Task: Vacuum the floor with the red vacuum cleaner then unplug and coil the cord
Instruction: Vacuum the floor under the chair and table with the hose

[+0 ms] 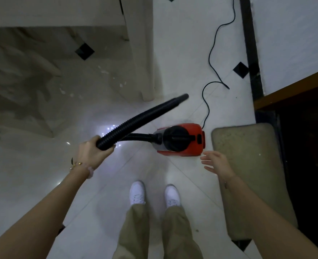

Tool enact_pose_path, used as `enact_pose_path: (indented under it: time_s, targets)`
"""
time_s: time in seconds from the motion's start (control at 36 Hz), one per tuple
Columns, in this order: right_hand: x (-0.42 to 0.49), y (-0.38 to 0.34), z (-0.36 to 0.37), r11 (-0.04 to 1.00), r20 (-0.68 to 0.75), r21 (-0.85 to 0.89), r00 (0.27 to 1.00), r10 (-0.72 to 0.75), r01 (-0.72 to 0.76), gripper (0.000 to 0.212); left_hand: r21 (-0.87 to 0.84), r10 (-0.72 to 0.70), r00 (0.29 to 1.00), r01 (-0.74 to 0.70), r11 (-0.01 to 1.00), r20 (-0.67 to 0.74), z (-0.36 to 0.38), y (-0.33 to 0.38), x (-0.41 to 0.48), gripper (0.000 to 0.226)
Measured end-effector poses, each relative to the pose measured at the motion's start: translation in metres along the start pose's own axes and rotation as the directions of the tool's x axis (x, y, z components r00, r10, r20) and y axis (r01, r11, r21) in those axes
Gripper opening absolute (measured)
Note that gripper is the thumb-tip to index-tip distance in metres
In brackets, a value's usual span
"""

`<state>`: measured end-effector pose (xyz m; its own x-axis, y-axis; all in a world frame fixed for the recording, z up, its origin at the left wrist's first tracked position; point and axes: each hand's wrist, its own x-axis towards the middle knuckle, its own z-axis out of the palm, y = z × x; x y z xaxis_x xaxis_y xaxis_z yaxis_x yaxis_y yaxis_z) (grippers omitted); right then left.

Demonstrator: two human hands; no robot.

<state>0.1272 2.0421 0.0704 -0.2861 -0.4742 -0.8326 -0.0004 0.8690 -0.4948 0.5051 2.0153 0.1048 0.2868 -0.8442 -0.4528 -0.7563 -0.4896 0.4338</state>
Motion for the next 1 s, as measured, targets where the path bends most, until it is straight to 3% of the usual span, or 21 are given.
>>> enact_pose_path:
  time_s: [0.17,0.31,0.5,0.61,0.69,0.78,0.92,1.0]
  targets:
    - [0.057,0.016,0.009,0.997,0.028,-0.065,0.999,-0.031,0.033,0.022,0.102,-0.015,1.000,0.013,0.995,0.017,0.044,0.006,0.040,0.041]
    - [0.125,0.027,0.011,0.989,0.023,-0.132,0.997,-0.068,0.070,0.034,0.093,-0.130,0.991,0.133,0.987,-0.035,0.087,0.005,0.078,0.039]
    - [0.206,0.063,0.009,0.918,0.216,-0.338,0.967,-0.137,0.206,0.072,0.184,-0.145,0.987,0.155,0.971,-0.069,0.139,-0.009,0.112,0.044]
    - [0.233,0.080,0.018,0.883,0.259,-0.417,0.960,-0.110,0.214,0.129,0.098,-0.217,0.974,0.223,0.970,-0.069,0.155,-0.019,0.127,0.047]
    - [0.246,0.087,0.025,0.887,0.279,-0.423,0.958,-0.064,0.183,0.146,0.033,-0.252,0.966,0.254,0.967,-0.050,0.160,-0.030,0.134,0.052]
    - [0.267,0.104,0.023,0.894,0.277,-0.408,0.958,-0.070,0.183,0.146,0.035,-0.250,0.968,0.251,0.967,-0.032,0.163,-0.036,0.134,0.050]
    - [0.260,0.093,0.026,0.879,0.293,-0.440,0.955,-0.055,0.186,0.119,-0.001,-0.278,0.961,0.278,0.961,-0.006,0.167,-0.042,0.131,0.046]
    - [0.260,0.094,0.027,0.871,0.270,-0.446,0.959,-0.088,0.206,0.121,-0.029,-0.284,0.959,0.284,0.958,0.001,0.167,-0.044,0.128,0.042]
